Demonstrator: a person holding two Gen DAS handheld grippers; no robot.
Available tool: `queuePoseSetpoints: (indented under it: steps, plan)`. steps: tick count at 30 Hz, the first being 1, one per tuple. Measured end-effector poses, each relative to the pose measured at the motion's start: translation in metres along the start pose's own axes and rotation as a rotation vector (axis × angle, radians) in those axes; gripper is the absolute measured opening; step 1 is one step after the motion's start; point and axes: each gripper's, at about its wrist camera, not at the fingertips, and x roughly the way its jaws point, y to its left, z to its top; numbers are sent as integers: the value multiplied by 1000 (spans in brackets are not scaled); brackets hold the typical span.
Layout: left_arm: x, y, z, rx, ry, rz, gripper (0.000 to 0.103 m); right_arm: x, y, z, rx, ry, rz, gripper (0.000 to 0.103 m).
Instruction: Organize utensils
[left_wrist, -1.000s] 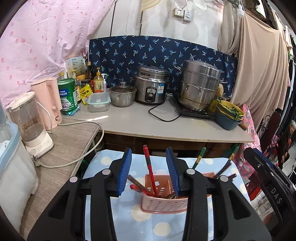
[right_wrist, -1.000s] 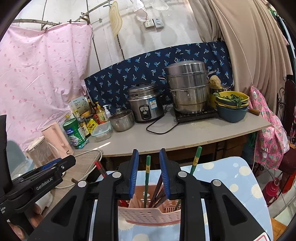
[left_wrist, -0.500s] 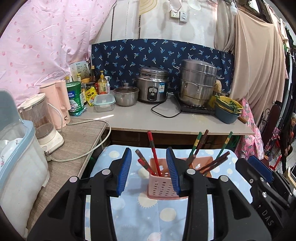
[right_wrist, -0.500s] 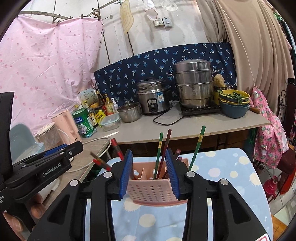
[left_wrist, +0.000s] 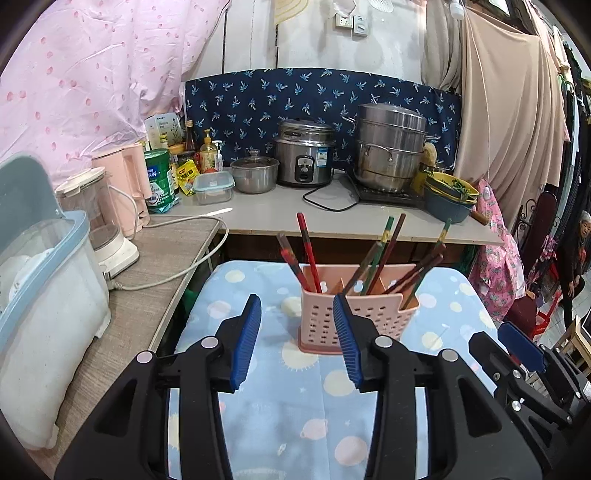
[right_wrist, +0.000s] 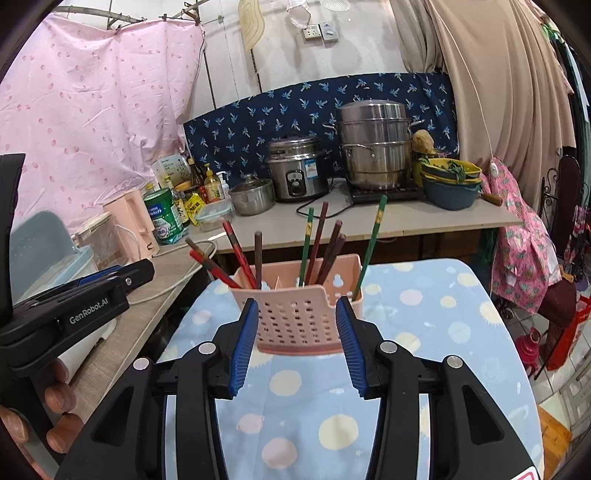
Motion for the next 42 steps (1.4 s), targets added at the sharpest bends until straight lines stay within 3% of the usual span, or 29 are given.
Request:
queuePoseSetpoints:
  steps: [26,29,37,42]
  plan:
    - [-14,5,-87,10,114,38,52,-31,-17,-71,7,90,-97,50]
    - [-14,5,-92,10,123,45,60,-33,-18,-79,-4,95,-105,56]
    - [-14,6,-103,19,137,66,72,-32,-24,-96,-3,131,-113,57]
    - [-12,6,-111,22,155,77,80,-36,-23,-102,-10,128,-117,71]
